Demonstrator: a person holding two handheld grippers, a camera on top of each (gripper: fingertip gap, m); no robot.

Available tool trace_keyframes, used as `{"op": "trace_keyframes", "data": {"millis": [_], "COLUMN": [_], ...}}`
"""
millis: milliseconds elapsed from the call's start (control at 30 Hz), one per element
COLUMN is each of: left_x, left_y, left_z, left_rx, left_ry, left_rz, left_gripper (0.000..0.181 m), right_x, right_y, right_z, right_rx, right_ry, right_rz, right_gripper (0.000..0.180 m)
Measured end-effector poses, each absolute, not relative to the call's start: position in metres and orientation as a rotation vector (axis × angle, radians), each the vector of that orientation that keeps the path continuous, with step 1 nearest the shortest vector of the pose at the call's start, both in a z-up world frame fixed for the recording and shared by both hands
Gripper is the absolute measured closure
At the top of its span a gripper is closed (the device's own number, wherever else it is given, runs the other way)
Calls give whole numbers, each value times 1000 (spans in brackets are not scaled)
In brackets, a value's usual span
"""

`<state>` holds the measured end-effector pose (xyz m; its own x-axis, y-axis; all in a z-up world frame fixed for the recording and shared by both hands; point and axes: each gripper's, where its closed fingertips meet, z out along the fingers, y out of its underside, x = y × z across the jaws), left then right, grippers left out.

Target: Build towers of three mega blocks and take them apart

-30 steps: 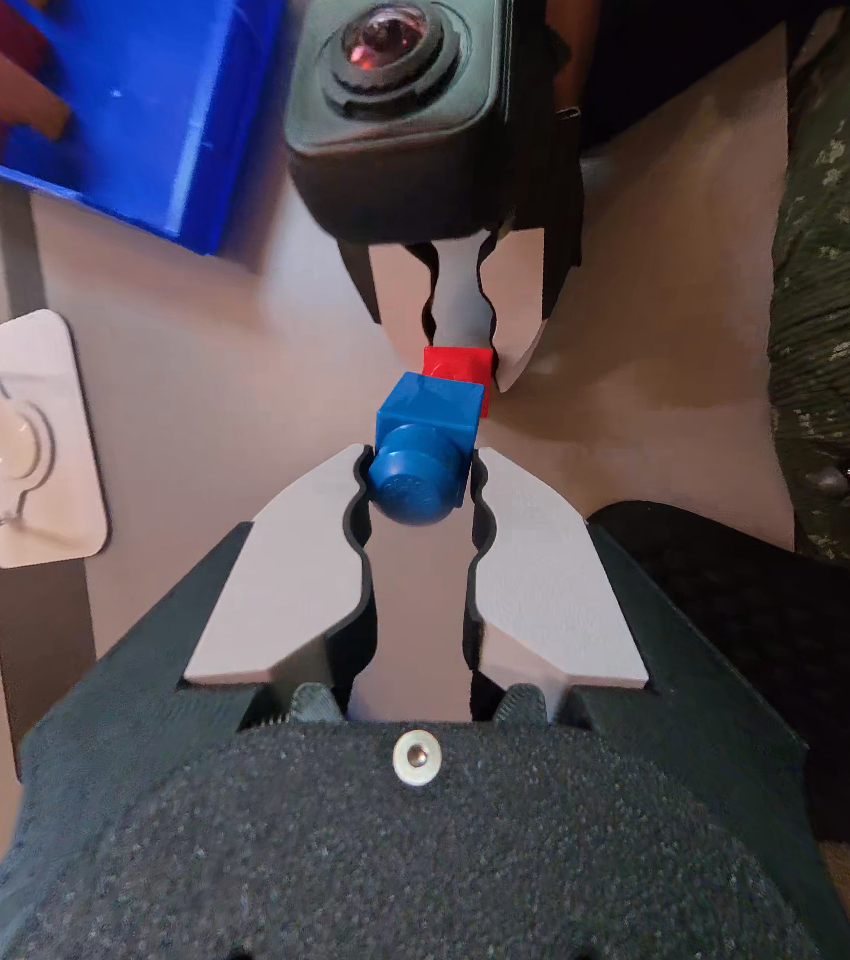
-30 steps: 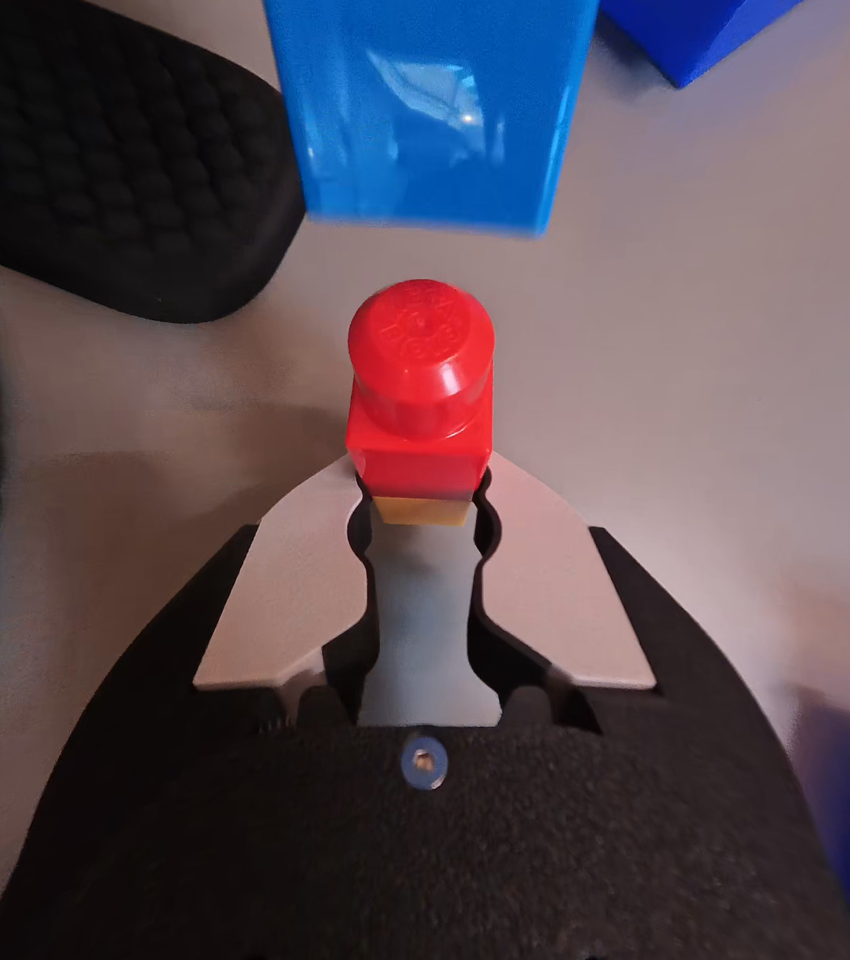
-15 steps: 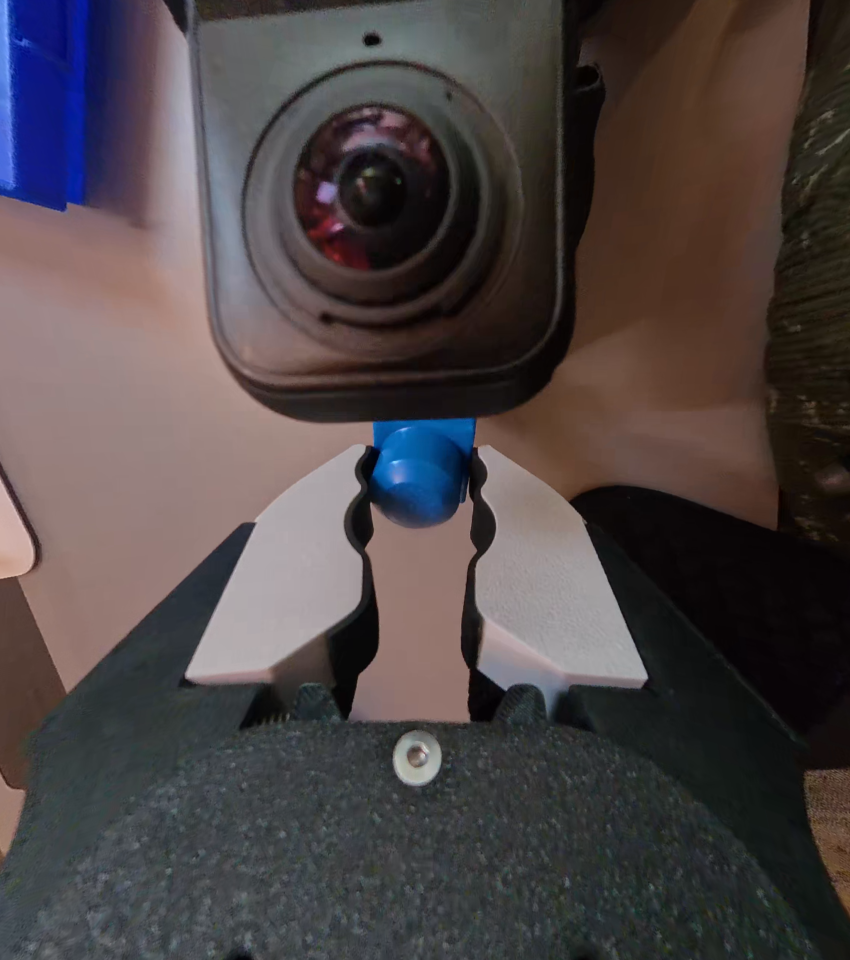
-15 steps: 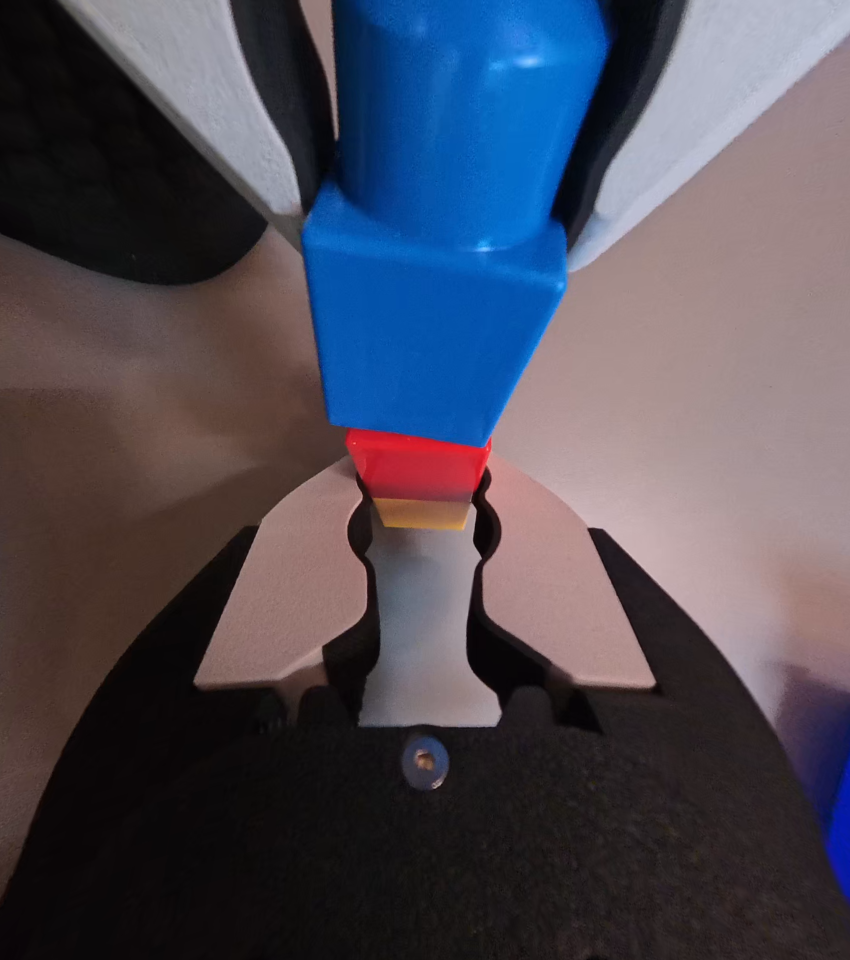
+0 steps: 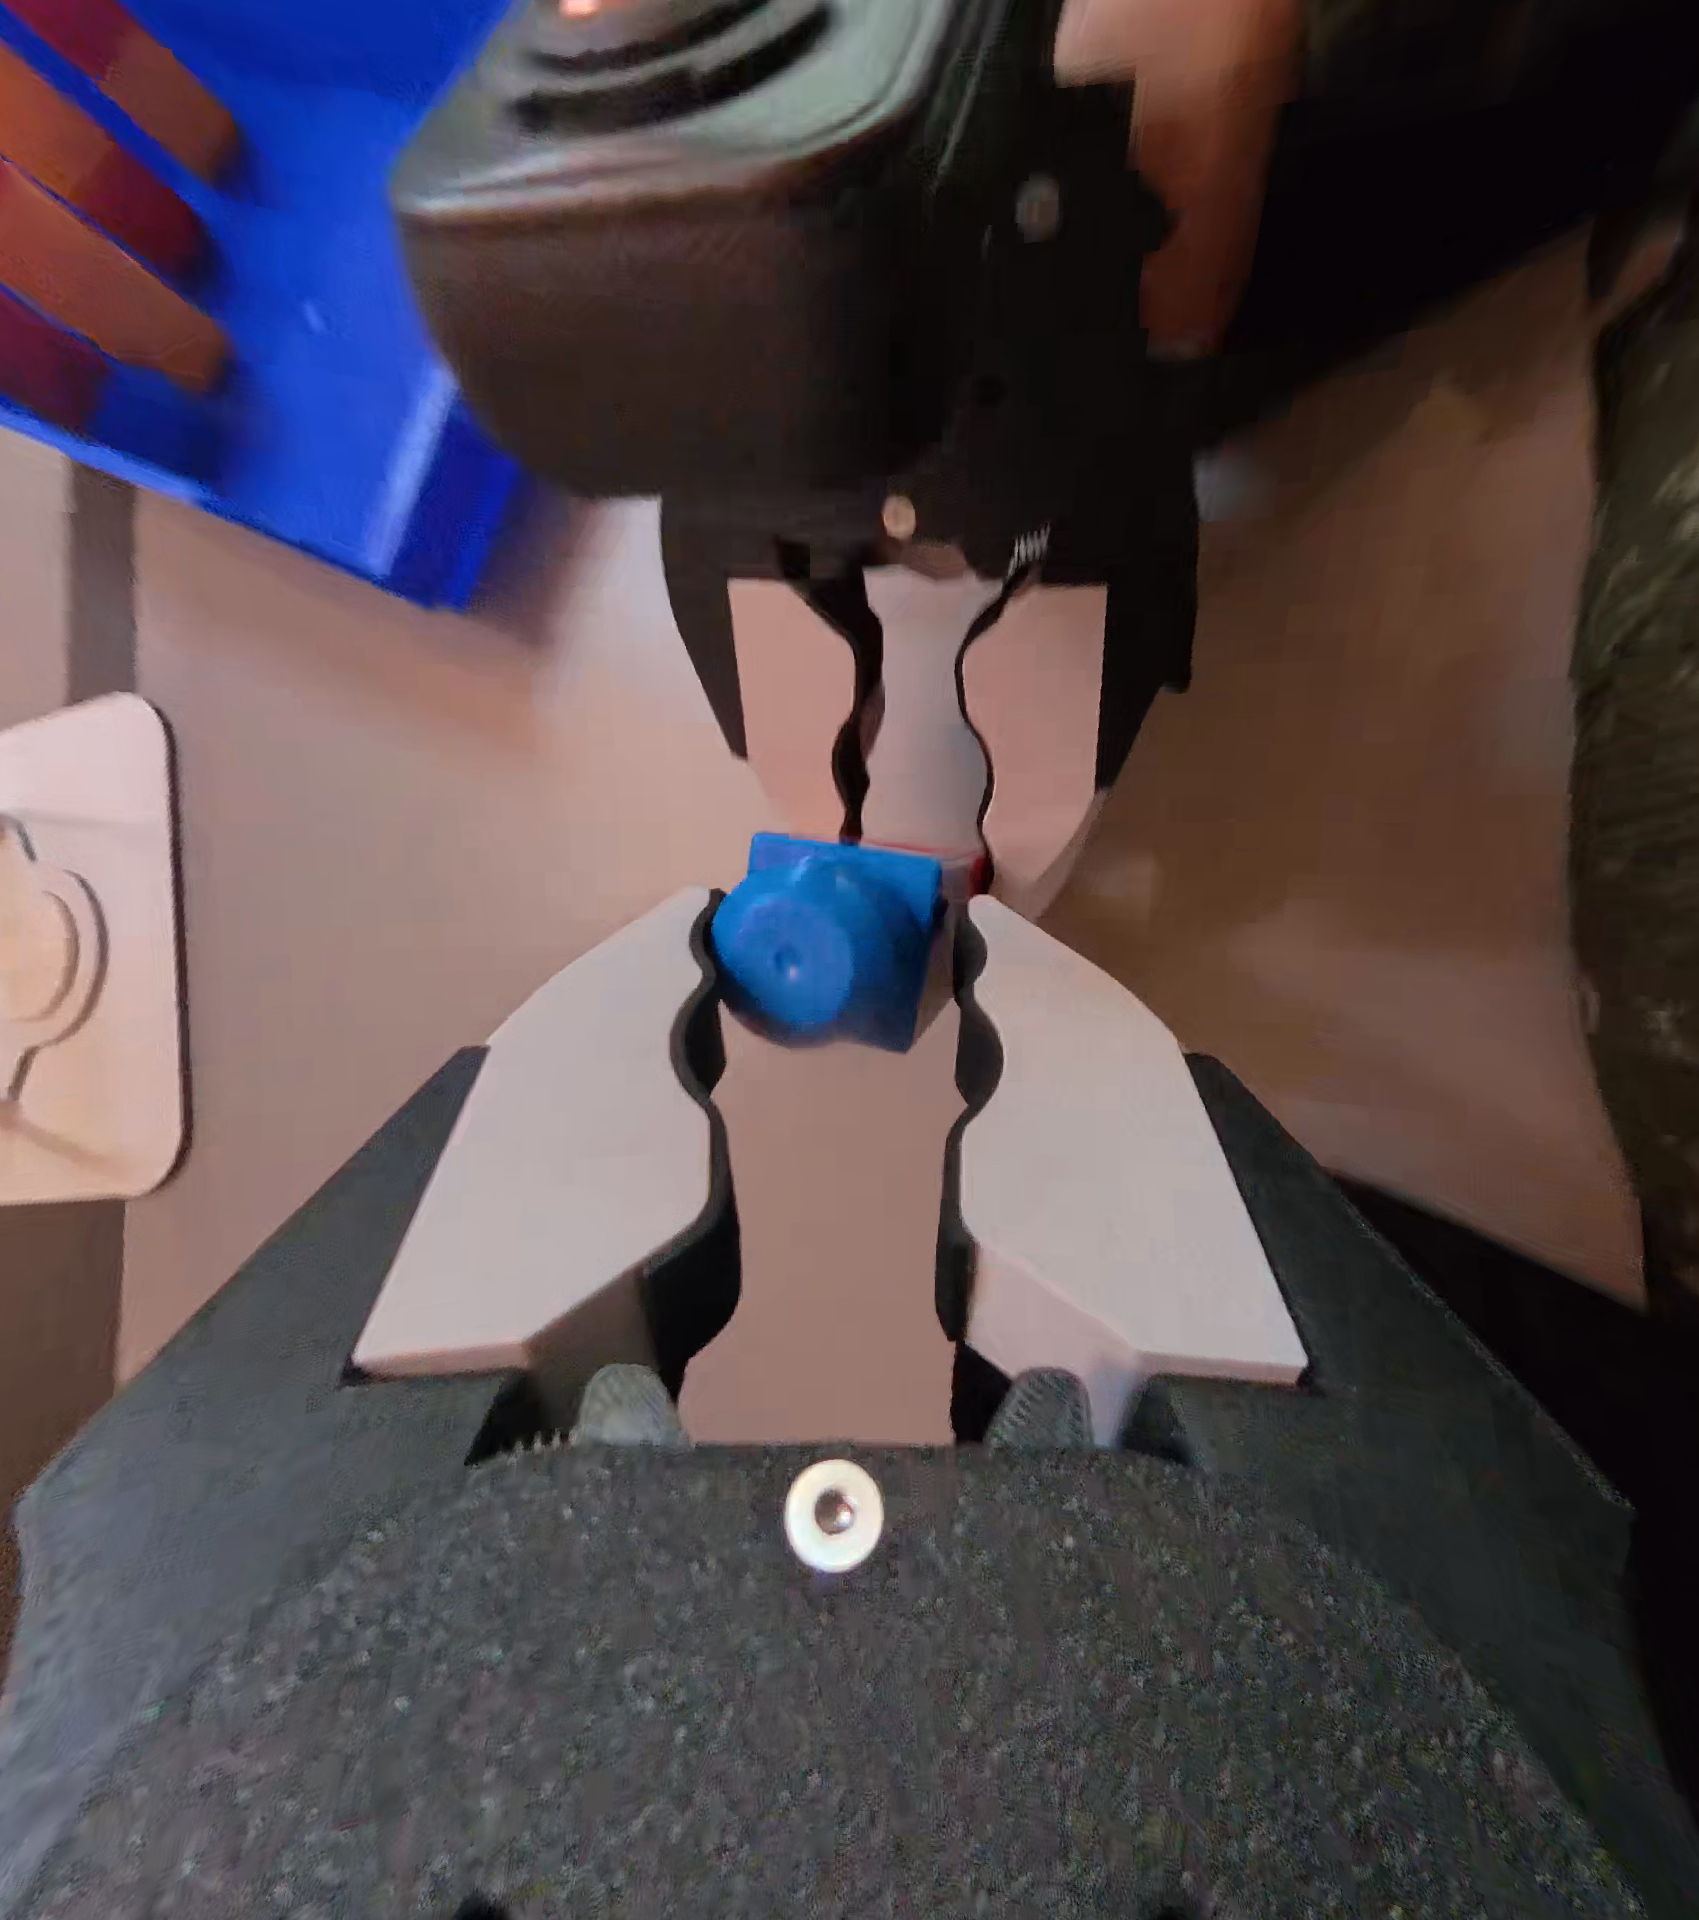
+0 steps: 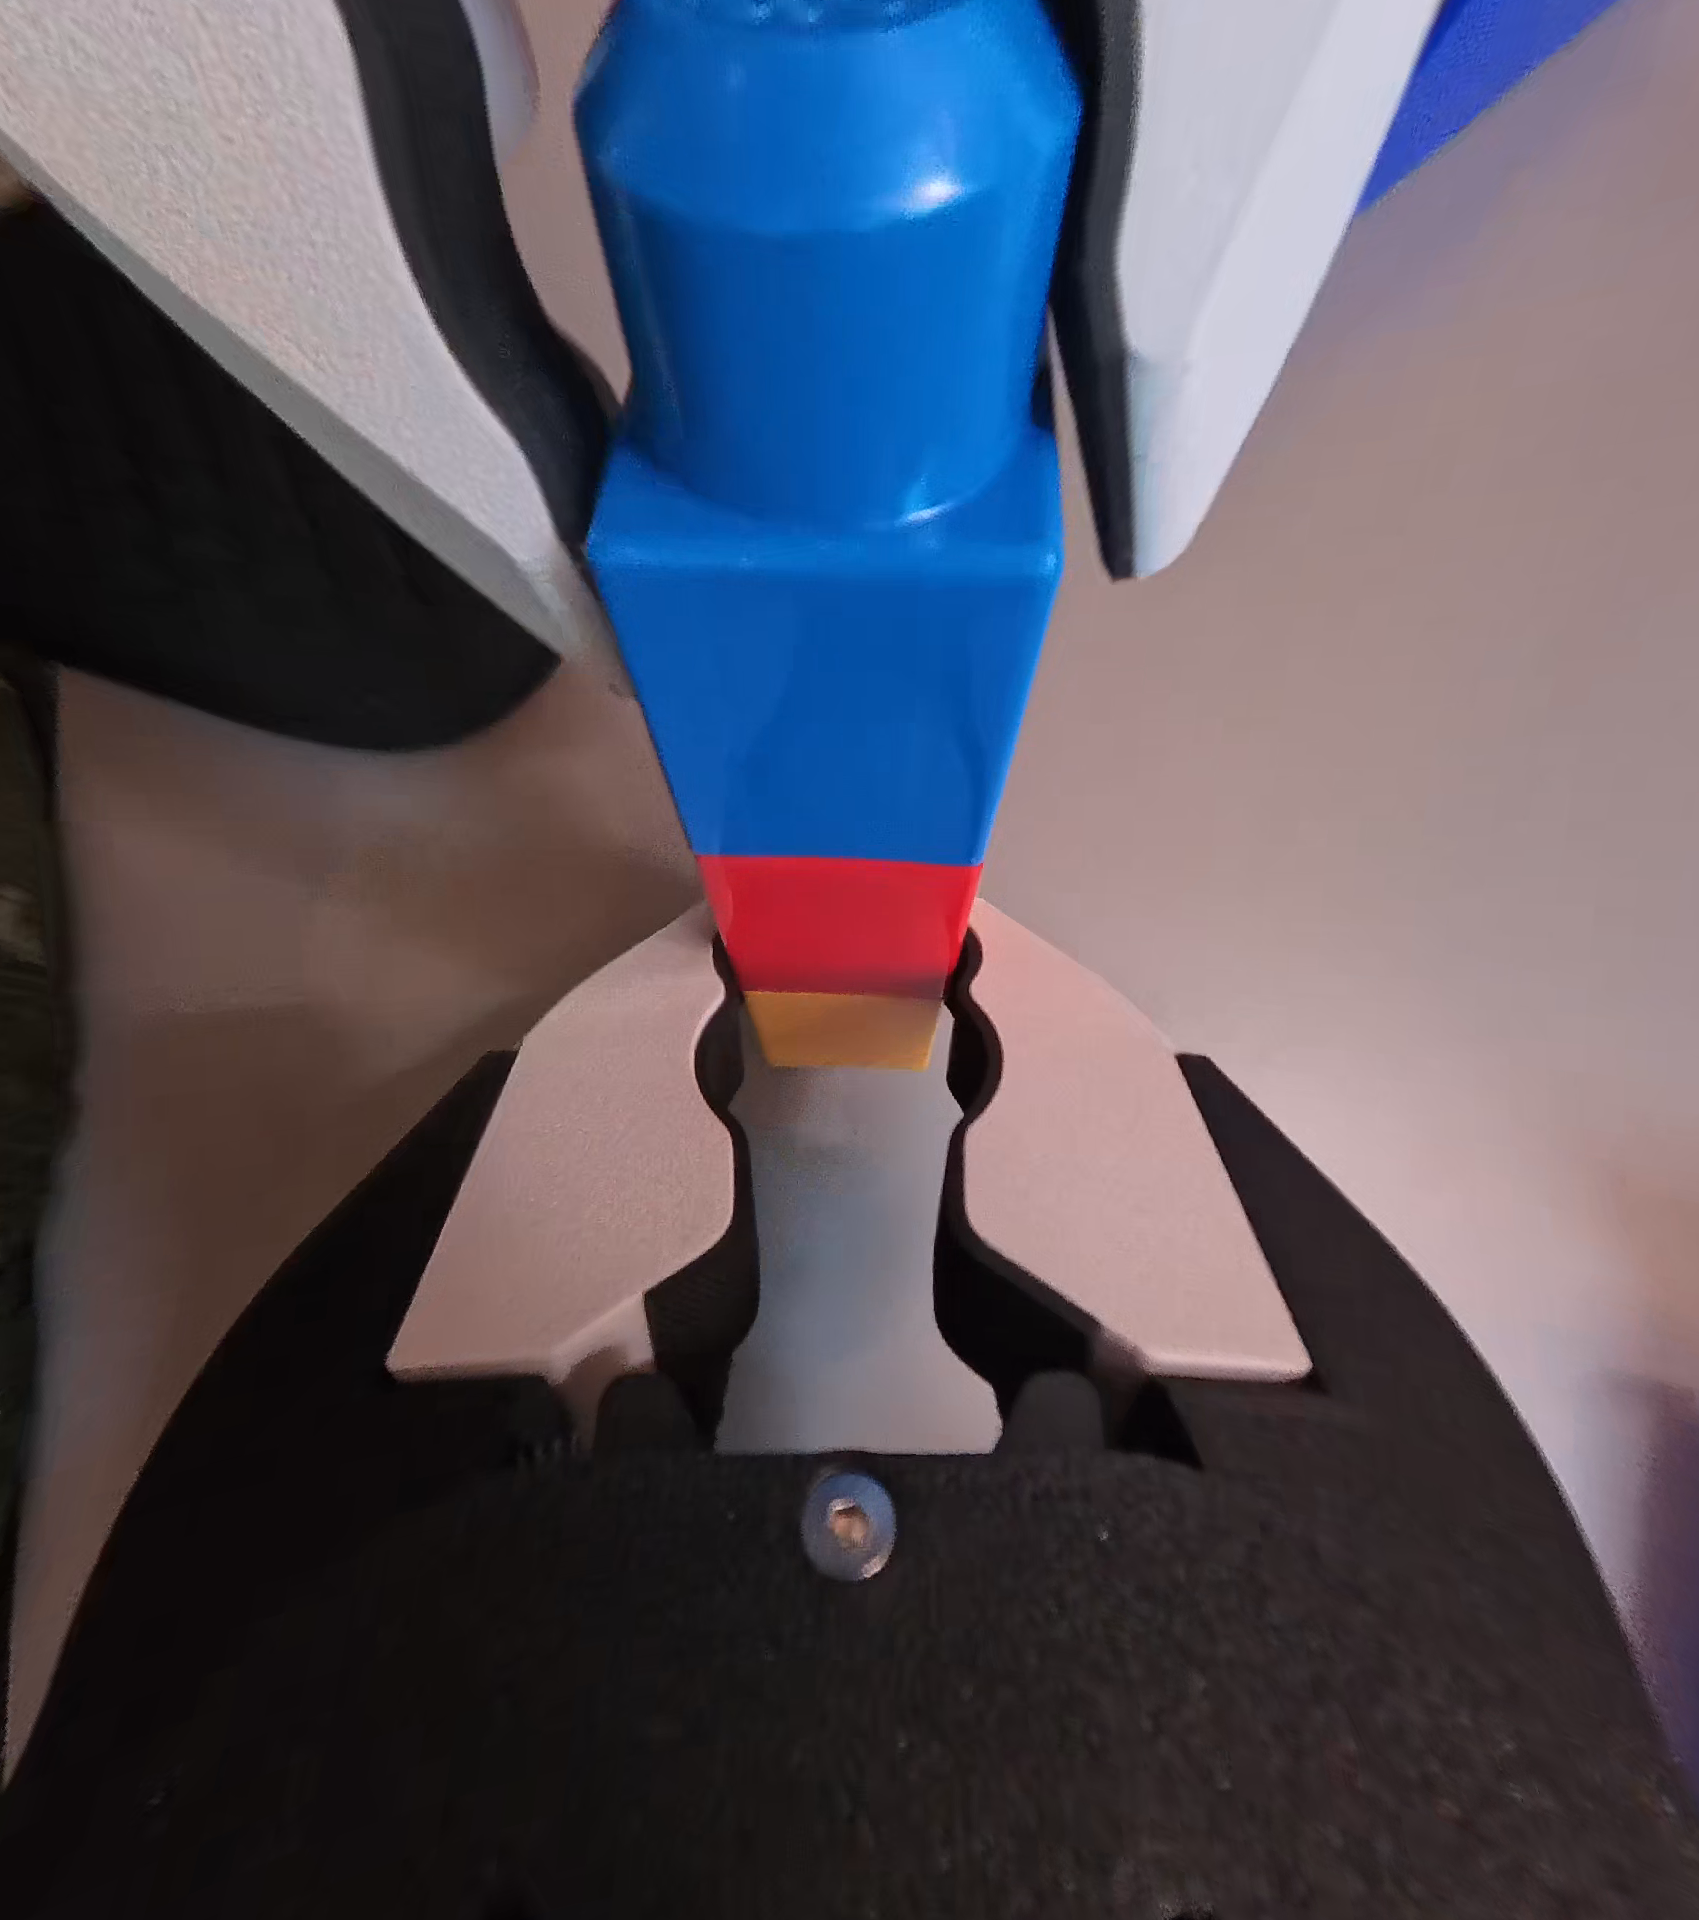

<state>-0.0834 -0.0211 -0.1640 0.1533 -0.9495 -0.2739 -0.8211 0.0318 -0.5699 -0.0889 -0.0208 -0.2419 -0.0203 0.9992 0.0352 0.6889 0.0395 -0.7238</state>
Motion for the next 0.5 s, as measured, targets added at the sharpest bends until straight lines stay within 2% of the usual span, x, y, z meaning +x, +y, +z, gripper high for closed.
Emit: {"op": "trace_keyframes", "data": {"millis": [100,300,400,467,500], "left_x": [-76,-75,-67,-64,-65], "left_y": [-24,-25,-24,-23,-22], "left_z": [-142,-157,-169,-170,-171], "left_rx": [-1694,-1607,-1581,-1585,-1597], "left_ry": [1542,1380,1337,1297,1287], "left_rz": [-490,-771,-848,-899,-909], "left_gripper": [125,120,127,145,145], "right_x": [-89,-92,-92,-90,-91], "right_y": [-18,-27,-31,-30,-29], "right_z": [-227,-200,-193,-196,-197], "right_rx": [-1656,-1541,-1502,-1492,-1493], "right_ry": [-1701,-1612,-1593,-1607,-1602], "right_rz": [797,1092,1170,1157,1162], "right_gripper": [143,143,143,143,143]}}
